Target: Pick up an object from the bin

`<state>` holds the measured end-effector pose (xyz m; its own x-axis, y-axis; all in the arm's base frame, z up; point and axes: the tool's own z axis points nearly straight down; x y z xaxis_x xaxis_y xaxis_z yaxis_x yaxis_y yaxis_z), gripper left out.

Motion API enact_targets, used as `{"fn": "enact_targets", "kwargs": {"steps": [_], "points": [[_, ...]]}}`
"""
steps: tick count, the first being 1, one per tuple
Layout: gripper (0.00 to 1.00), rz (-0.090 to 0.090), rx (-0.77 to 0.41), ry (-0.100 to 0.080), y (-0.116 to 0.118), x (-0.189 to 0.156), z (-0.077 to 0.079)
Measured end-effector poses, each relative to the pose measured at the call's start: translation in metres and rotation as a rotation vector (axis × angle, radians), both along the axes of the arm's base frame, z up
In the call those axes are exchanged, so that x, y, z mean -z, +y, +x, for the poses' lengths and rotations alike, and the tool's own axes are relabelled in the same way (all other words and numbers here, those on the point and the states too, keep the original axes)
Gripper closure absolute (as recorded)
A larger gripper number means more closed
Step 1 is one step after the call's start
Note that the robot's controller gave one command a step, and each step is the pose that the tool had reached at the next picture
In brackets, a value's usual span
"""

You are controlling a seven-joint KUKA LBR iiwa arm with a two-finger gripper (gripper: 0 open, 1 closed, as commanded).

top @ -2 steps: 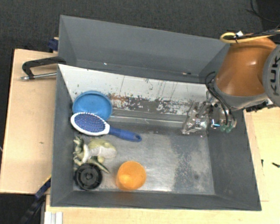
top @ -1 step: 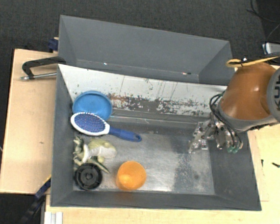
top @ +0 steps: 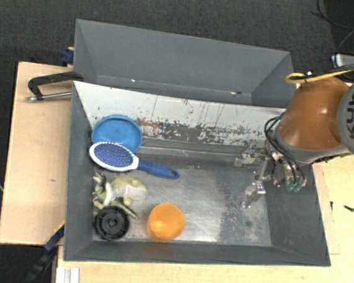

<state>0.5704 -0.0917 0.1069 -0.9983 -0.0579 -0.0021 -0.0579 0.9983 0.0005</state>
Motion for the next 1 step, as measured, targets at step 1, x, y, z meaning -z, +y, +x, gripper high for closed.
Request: {"fn": "enact_targets", "kwargs": {"steps": [1], "points": [[0.00,0.003,0.110,-0.015,0.0709,-0.1245,0.0305]]}}
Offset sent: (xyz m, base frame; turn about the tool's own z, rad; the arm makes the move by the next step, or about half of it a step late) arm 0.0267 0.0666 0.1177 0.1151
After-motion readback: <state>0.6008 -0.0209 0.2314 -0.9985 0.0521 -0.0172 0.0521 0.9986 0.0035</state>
